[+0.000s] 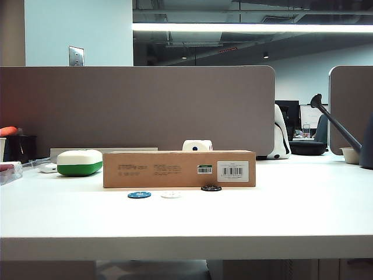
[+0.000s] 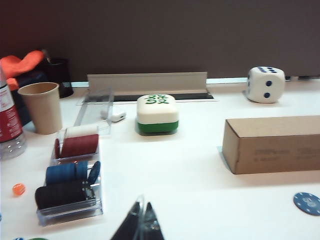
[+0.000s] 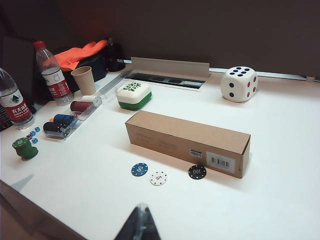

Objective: Push the chip with the highest value in the row forward next to the rectangular box.

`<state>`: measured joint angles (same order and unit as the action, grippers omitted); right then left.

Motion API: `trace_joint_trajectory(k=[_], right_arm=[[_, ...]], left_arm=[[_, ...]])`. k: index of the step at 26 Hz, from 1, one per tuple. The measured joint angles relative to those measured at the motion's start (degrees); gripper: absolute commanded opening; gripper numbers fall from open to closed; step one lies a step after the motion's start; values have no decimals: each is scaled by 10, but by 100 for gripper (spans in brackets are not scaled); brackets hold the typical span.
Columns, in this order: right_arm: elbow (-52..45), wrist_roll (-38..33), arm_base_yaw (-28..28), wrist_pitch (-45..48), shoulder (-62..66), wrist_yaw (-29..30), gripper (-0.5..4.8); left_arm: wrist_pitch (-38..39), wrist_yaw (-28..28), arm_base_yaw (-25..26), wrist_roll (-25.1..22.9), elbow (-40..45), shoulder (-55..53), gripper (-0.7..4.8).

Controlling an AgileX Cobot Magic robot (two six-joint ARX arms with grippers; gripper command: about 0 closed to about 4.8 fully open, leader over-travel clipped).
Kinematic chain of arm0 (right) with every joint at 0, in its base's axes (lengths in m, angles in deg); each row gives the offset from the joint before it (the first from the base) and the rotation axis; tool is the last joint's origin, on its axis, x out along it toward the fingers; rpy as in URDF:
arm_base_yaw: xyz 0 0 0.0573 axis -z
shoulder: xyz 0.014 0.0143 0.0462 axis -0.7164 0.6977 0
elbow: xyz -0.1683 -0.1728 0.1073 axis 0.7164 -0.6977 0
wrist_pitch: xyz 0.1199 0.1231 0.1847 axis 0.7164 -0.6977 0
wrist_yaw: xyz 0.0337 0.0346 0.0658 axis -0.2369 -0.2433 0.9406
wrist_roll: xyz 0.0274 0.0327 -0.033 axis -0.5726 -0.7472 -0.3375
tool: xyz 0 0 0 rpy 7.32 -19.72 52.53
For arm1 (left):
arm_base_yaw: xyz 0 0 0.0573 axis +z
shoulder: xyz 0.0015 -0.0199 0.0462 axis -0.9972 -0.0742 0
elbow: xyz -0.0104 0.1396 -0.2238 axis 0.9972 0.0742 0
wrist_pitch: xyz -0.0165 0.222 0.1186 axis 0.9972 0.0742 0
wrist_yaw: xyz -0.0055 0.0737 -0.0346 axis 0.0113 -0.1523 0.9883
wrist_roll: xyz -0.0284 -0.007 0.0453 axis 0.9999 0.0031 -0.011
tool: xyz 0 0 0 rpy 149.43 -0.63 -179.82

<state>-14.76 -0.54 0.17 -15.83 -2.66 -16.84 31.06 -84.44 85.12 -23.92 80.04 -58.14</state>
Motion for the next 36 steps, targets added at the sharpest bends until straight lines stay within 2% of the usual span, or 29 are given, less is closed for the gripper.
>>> trace_joint_trajectory(k=[4,36], right_arm=[[0,0,0,0,0,0,-9],[0,1,0,-1,0,0,-9]], left_arm=[[-5,-23,0,18,0,0,-5],[-8,-15,0,19,0,0,-5]])
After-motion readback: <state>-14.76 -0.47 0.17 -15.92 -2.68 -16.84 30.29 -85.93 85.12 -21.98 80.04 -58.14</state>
